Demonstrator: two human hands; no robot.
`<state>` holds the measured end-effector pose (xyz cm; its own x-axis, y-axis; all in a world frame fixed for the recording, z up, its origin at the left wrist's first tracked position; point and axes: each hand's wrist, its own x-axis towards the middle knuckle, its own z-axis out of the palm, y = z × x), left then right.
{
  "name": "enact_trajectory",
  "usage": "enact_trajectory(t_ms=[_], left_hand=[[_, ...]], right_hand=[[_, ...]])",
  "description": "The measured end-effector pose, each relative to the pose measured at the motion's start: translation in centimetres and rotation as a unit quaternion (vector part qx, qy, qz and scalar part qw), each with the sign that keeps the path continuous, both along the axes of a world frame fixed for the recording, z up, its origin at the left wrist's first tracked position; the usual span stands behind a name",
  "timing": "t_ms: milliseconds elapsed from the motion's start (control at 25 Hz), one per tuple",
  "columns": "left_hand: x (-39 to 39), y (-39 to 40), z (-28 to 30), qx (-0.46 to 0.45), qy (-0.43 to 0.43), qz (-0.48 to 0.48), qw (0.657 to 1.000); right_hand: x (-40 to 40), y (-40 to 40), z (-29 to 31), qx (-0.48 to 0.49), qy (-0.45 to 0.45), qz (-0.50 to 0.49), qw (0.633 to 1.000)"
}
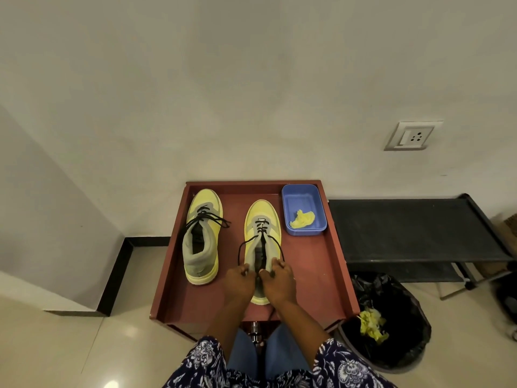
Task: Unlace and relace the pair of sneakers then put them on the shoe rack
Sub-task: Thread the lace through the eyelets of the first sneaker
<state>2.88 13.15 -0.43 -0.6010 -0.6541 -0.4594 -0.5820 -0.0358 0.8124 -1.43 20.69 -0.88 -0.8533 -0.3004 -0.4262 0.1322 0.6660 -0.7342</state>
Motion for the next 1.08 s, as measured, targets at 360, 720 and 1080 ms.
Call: enact_trajectory(t_ms=[360,720,1080], left_hand=[[-2.1,0.8,2.2,-0.181,0.001,-0.061,0.982],[-8.9,1.7,2.8,-0.197,0.071,-0.104,0.972],[-12.9,2.8,0.9,-0.180,0.070,-0.163,0.968]], right_hand=[[-2.3,0.3,-0.2,-0.009,0.030,-0.044,0.999],[-11.9,1.3,-0.5,-0.019,0.103,-0.125,0.987],[-18.6,0.9,-1.5,0.126,0.158,0.057,0.978]])
